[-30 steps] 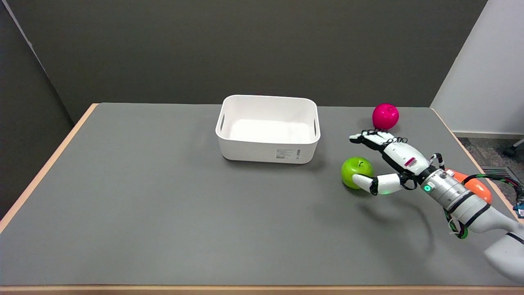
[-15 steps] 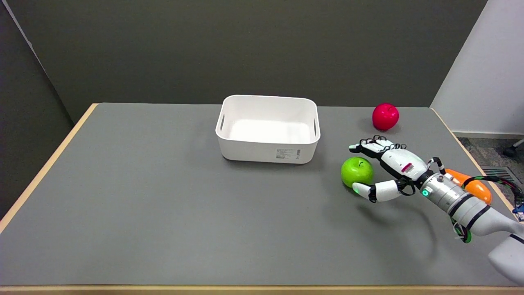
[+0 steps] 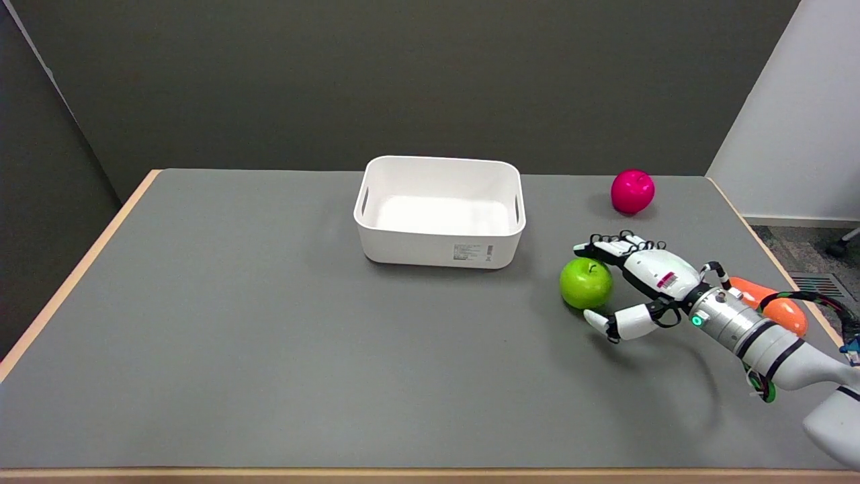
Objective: Pick up the green apple.
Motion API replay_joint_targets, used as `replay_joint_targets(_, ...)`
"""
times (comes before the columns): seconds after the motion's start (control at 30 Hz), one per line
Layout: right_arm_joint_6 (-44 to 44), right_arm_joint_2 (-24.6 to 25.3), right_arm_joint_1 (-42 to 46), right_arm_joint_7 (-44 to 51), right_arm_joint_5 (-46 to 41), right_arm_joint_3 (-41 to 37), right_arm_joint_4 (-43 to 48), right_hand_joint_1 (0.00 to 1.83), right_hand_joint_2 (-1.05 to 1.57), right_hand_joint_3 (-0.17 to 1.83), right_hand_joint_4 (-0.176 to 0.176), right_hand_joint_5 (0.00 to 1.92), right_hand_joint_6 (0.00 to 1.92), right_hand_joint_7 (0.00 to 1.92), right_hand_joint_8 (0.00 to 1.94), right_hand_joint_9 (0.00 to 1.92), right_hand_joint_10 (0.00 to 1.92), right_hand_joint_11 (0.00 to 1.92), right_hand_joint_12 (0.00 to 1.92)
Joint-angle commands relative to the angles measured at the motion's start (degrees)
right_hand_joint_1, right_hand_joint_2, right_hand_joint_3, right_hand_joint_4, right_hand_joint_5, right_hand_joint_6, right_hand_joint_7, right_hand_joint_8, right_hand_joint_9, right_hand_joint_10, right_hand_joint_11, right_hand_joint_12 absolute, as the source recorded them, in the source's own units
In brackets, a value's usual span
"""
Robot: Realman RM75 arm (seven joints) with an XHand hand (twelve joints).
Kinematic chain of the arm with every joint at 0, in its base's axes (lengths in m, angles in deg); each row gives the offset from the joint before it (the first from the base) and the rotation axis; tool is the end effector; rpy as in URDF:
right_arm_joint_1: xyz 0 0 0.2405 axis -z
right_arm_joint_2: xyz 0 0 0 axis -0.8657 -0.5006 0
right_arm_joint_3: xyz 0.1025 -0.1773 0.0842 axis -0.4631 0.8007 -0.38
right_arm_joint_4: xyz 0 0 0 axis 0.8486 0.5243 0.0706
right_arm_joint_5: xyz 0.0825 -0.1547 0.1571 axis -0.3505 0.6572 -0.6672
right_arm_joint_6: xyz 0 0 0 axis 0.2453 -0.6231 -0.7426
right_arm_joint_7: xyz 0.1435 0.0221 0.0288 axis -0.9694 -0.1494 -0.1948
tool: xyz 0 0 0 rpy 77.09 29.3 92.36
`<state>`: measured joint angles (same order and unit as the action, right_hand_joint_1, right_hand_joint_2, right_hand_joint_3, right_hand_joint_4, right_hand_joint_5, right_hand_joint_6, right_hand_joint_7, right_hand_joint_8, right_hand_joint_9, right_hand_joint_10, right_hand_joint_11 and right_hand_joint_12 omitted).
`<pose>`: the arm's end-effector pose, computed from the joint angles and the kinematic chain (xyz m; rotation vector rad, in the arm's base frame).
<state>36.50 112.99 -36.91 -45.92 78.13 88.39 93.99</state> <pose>-0.2765 -0.2808 0.4412 1.6547 -0.3024 0.0967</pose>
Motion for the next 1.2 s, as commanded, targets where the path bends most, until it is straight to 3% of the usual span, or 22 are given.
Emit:
replay_joint_targets(0.03,-4.5,2.4,-1.7,2.5,0.9,0.3,-1.7,0.87,0.68,0.93,-0.033,0.28,0.54,0.52,0.62,0.42,1.07,0.02,1.12)
replay_joint_targets(0.13,-8.4,3.6,-2.7,3.9,0.5,0.8,-3.5,0.91,0.79,0.94,-0.049,0.38,0.89,0.68,0.9,0.6,1.26,0.16,1.33)
replay_joint_targets(0.2,-9.0,3.8,-2.9,4.8,0.5,1.2,-3.7,1.15,1.13,0.31,-0.158,0.5,1.44,0.82,1.33,0.71,1.38,0.28,1.51)
replay_joint_targets(0.23,-9.1,3.8,-2.9,5.5,0.5,1.3,-3.5,1.19,1.18,0.21,-0.176,0.52,1.51,0.85,1.4,0.74,1.41,0.31,1.55)
replay_joint_targets(0.5,-10.0,3.8,-3.0,8.9,0.2,-0.8,-0.7,1.19,1.12,0.34,-0.176,0.56,1.46,0.83,1.54,0.84,1.64,0.46,1.67)
replay_joint_targets(0.57,-10.0,3.8,-2.9,10.0,-0.3,-1.3,0.2,1.16,1.17,0.29,-0.176,0.61,1.55,0.67,1.58,0.82,1.74,0.49,1.67)
replay_joint_targets(1.03,-8.4,3.8,-2.9,22.4,-7.0,-6.6,11.9,1.15,1.16,0.35,-0.176,0.59,1.6,0.64,1.64,0.85,1.9,0.55,1.68)
replay_joint_targets(1.2,-6.5,3.8,-7.0,26.9,-7.9,-6.9,15.6,1.15,1.15,0.37,-0.176,0.59,1.6,0.64,1.65,0.85,1.92,0.56,1.68)
